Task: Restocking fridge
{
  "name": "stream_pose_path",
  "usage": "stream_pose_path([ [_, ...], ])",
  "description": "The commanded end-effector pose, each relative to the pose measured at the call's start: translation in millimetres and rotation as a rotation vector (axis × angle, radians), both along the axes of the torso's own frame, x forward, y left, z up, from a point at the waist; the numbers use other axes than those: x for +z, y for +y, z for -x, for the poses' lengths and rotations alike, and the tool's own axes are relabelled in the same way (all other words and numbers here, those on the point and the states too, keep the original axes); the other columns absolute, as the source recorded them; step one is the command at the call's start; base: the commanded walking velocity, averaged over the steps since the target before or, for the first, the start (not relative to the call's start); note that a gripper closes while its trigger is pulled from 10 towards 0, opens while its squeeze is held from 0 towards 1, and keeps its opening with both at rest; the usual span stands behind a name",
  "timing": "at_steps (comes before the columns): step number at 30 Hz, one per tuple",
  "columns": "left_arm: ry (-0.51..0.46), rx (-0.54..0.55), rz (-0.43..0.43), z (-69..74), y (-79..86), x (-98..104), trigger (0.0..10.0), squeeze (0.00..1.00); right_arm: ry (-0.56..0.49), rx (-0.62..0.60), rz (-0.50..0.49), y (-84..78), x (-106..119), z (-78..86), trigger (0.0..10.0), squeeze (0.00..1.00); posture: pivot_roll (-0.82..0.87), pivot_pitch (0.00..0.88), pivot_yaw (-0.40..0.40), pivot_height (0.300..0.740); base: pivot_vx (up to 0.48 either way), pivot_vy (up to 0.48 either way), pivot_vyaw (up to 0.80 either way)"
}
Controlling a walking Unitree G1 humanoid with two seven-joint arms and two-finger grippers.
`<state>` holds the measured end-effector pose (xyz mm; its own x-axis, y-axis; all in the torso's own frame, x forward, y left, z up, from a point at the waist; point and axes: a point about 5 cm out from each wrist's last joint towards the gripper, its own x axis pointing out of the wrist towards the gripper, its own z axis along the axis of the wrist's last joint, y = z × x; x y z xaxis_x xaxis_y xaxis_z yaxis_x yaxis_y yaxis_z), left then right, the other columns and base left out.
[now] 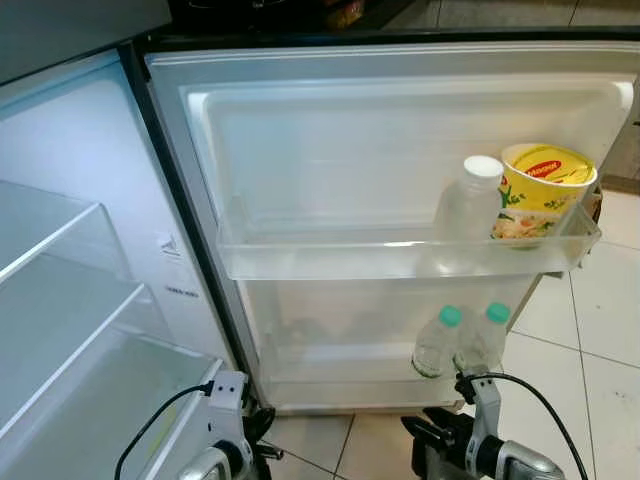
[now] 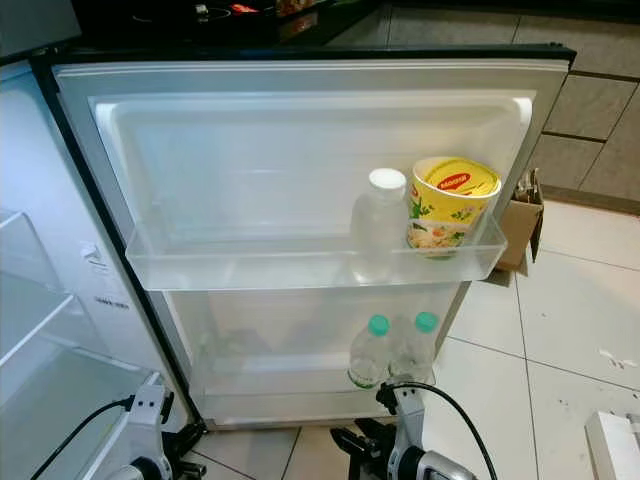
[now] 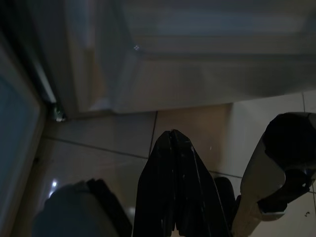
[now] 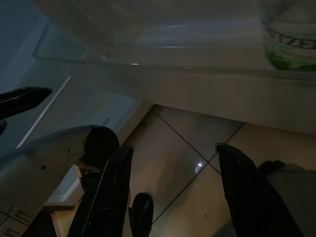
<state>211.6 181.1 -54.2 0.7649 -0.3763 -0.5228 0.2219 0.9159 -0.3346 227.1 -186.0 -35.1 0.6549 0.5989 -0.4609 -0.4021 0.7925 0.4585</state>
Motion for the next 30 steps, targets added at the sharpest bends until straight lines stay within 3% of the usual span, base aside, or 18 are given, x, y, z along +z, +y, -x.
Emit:
stream_pose_path([
  [1, 0.043, 0.014, -0.015, 7.1, 4.6, -5.0, 10.0, 0.00, 0.024, -0.029, 0.008, -2.1, -5.2, 6.1, 10.0, 0.00, -0.06, 0.009, -0.016, 0.587, 0.000, 0.000, 0.00],
  [8, 0.086, 0.049, -0.023, 15.1, 8.8, -10.2, 10.0, 0.00, 0.078, -0.095, 0.062, -9.7, -14.5, 16.1, 10.0, 0.00, -0.06, 0.009, -0.017, 0.611, 0.000, 0.000, 0.00],
  [10, 0.111, 0.076, -0.035, 18.9, 10.7, -13.1, 10.0, 0.00, 0.121, -0.165, 0.170, -17.9, -21.3, 21.4, 10.0, 0.00, -0.06, 0.008, -0.017, 0.611, 0.000, 0.000, 0.00],
  [13, 0.149, 0.113, -0.057, 21.8, 13.6, -16.1, 10.0, 0.00, 0.142, -0.186, 0.208, -21.3, -24.9, 26.3, 10.0, 0.00, -0.06, 0.009, -0.016, 0.611, 0.000, 0.000, 0.00],
  [21, 0.232, 0.129, -0.112, 28.7, 15.3, -22.6, 10.0, 0.00, 0.184, -0.221, 0.199, -23.2, -30.8, 36.1, 10.0, 0.00, -0.06, 0.009, -0.017, 0.611, -0.105, 0.000, 0.00],
  [30, 0.213, 0.134, -0.119, 28.1, 16.1, -21.7, 10.0, 0.00, 0.168, -0.242, 0.156, -22.7, -29.5, 35.4, 10.0, 0.00, -0.06, 0.009, -0.015, 0.626, -0.103, 0.000, 0.00],
])
